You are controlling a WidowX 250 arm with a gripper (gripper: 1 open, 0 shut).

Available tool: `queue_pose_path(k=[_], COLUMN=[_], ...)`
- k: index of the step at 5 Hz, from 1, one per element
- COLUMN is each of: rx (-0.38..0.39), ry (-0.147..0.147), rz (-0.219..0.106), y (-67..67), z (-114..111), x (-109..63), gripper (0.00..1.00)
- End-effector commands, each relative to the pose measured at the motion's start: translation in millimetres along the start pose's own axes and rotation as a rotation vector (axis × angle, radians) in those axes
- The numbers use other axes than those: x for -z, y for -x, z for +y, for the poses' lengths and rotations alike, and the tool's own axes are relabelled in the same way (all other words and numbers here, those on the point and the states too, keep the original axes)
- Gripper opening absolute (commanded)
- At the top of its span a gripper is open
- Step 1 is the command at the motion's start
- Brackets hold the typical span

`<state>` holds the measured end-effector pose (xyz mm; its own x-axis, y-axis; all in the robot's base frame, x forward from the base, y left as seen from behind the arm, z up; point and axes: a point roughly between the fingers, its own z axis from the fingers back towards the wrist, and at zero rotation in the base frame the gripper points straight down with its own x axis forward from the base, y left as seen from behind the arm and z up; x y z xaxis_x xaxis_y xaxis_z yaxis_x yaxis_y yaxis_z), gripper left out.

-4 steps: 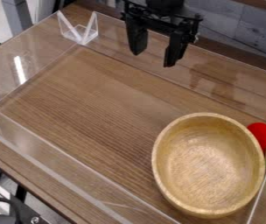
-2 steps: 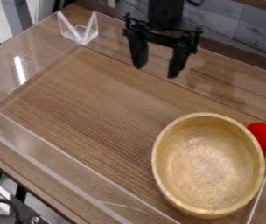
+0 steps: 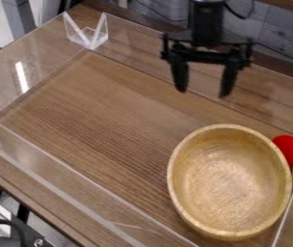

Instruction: Move the red fruit to the left

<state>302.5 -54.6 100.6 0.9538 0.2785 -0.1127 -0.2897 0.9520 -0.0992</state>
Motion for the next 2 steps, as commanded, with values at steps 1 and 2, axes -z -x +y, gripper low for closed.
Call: queue_pose_path(k=[1, 2], rx=[-0.026, -0.043], ry=[0.041, 0.07], rz=[-0.028, -0.026], y=[10.2, 22.2], z=[-35, -68], x=[0.9, 10.8], gripper=[1.0, 1.0])
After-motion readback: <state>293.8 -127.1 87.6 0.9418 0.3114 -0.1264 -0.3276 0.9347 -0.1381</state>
